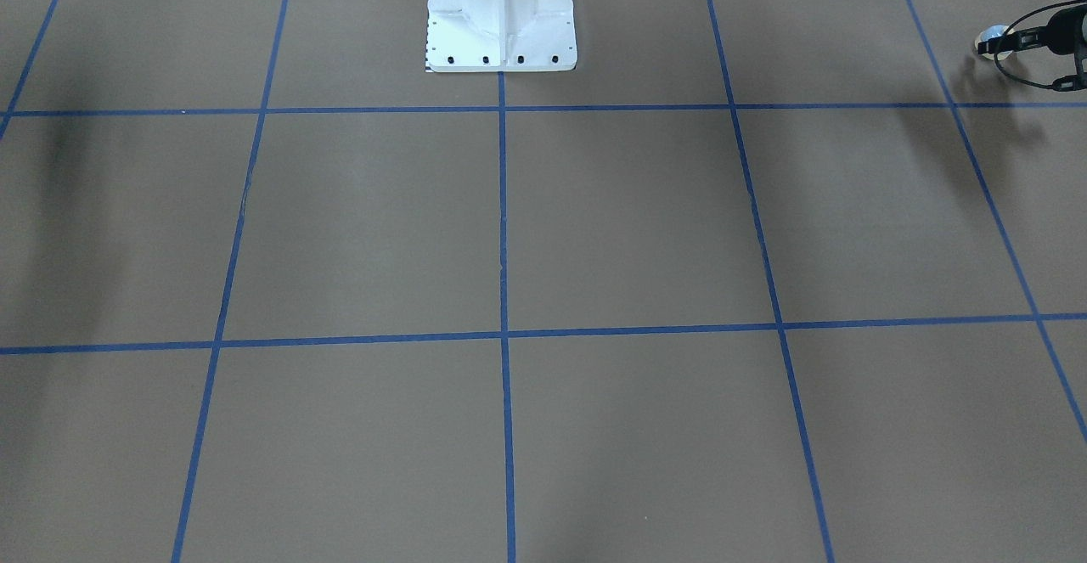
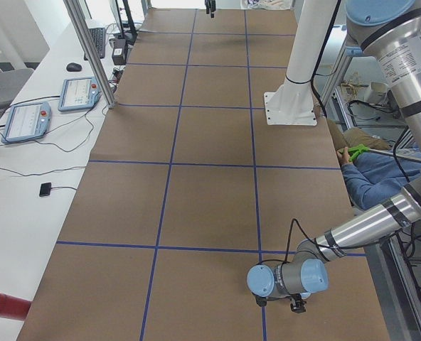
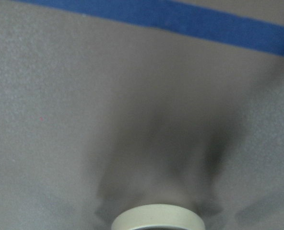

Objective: Place and press bell with both arms

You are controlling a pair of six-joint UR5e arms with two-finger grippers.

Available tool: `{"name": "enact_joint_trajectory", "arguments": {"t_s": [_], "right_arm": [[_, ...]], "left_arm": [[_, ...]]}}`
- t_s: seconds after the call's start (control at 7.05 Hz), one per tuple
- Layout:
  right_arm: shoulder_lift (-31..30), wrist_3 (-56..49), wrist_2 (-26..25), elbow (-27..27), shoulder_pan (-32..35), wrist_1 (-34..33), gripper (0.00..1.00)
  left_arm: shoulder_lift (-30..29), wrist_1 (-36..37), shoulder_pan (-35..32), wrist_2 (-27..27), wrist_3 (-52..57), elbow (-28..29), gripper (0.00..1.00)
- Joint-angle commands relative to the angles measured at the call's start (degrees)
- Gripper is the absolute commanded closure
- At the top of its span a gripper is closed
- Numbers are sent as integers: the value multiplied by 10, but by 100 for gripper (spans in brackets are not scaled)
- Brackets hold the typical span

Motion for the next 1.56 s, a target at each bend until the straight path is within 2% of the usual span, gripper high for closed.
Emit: {"name": "enact_joint_trajectory", "arguments": {"t_s": [0.0,0.28,0.85,0.99,1.28,1.42], "right_arm": [[0,0,0,-1,-1,-1,0],[-1,0,0,-1,-2,-2,0],[-1,0,1,-1,-2,-2,0],[-1,0,2,-1,-2,-2,0],[-3,1,22,0,-2,-2,0],[-8,1,22,0,-2,0,0]], "left_arm": [[0,0,3,0,0,0,5],[1,0,5,0,0,0,15],[1,-1,6,-1,0,1,46],[1,-1,6,-2,1,0,52],[4,-20,6,-27,-3,-5,53],[21,-16,6,-39,-4,-44,53]]}}
